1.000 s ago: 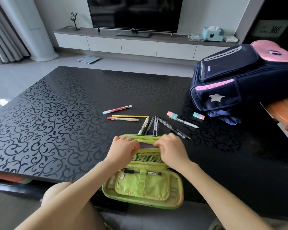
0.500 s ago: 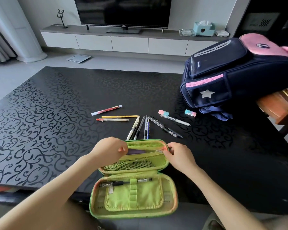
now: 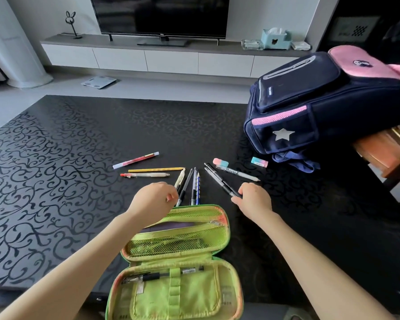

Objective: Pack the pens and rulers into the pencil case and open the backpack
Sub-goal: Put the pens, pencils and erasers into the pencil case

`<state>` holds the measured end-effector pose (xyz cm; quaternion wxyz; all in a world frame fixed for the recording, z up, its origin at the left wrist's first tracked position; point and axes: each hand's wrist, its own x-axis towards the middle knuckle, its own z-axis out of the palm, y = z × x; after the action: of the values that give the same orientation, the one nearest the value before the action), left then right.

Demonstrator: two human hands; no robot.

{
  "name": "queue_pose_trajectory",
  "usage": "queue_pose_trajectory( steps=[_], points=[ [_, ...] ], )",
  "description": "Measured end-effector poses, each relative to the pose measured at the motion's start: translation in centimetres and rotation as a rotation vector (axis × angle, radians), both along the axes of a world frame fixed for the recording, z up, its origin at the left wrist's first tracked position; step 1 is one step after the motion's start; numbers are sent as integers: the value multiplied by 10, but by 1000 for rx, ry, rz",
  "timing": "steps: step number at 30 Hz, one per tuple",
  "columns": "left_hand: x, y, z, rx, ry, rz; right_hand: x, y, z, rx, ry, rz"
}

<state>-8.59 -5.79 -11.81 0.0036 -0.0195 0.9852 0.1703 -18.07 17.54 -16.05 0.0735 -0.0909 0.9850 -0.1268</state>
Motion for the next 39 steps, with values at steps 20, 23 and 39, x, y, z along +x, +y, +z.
queue_pose_trajectory(
  steps=[20,23,39],
  points=[
    [48,31,12,-143,431,-138,102,23,70,-496,-209,224],
    [70,24,15,168,269,-168,116,22,72,-567,-276,245],
    [143,-34,1,349,84,72,142,22,57,-804,-424,192]
  ],
)
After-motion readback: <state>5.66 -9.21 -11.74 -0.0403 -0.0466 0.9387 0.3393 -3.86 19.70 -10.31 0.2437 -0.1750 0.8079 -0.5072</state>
